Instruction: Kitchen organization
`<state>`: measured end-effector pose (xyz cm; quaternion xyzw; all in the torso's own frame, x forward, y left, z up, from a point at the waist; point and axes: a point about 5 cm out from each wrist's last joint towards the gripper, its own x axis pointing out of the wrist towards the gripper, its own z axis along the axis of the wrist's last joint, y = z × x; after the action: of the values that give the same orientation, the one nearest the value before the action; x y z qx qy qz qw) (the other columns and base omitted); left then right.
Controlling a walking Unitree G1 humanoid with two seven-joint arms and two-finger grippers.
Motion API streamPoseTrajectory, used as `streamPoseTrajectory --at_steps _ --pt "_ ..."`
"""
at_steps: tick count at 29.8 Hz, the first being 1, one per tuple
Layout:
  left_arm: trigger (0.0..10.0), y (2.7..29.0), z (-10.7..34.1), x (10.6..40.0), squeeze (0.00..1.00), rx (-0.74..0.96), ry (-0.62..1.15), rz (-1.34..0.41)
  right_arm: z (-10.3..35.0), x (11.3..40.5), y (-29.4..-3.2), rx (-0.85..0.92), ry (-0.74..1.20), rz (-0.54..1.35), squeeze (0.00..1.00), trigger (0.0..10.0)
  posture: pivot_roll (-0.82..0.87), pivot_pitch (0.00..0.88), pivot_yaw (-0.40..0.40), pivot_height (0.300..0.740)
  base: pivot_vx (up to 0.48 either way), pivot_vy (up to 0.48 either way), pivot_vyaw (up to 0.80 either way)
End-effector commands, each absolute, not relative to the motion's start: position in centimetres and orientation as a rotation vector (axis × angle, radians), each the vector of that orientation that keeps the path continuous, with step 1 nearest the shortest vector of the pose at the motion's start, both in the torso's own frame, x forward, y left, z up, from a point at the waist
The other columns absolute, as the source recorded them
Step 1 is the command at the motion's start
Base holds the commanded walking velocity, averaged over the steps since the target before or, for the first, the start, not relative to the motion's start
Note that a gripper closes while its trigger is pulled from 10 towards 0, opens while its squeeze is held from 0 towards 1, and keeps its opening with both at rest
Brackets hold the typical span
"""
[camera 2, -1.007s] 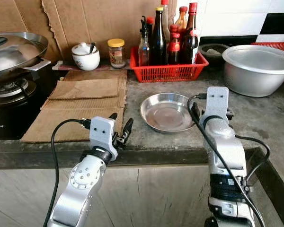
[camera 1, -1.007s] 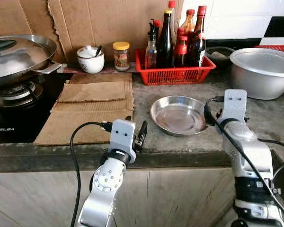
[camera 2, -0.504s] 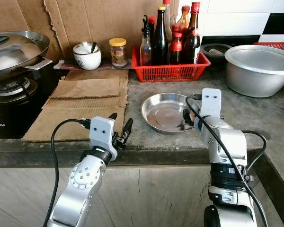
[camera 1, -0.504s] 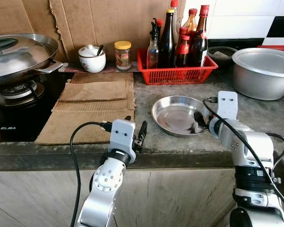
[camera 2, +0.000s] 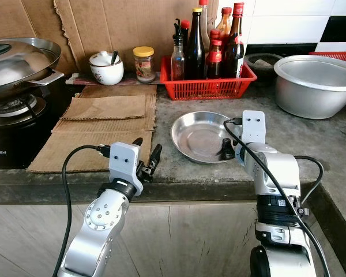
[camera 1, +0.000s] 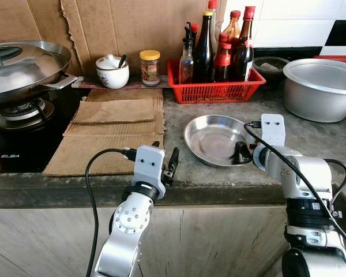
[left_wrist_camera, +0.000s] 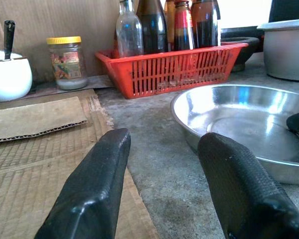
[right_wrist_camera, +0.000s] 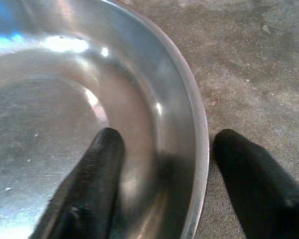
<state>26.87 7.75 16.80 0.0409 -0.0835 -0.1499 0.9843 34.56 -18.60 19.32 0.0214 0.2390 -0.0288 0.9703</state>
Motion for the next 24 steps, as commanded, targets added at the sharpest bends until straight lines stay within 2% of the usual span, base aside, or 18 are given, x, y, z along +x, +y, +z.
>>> streamPoseTrajectory --at_steps 1,17,24 --pt "10.0 7.9 16.9 26.8 0.0 0.08 -0.167 -0.291 18.4 34.5 -18.6 0.035 0.544 -0.061 0.0 0.0 0.02 0.034 -0.031 0.74 0.0 0.0 0.0" --pt "10.0 7.9 16.9 26.9 0.0 0.08 -0.172 -0.289 18.5 34.7 -18.6 0.126 0.534 -0.091 0.0 0.0 0.03 0.016 -0.033 0.74 0.0 0.0 0.0" --pt "10.0 7.9 16.9 26.8 0.0 0.079 -0.172 -0.289 18.8 34.8 -17.5 0.299 0.489 -0.059 0.0 0.0 0.03 0.01 -0.032 0.74 0.0 0.0 0.0"
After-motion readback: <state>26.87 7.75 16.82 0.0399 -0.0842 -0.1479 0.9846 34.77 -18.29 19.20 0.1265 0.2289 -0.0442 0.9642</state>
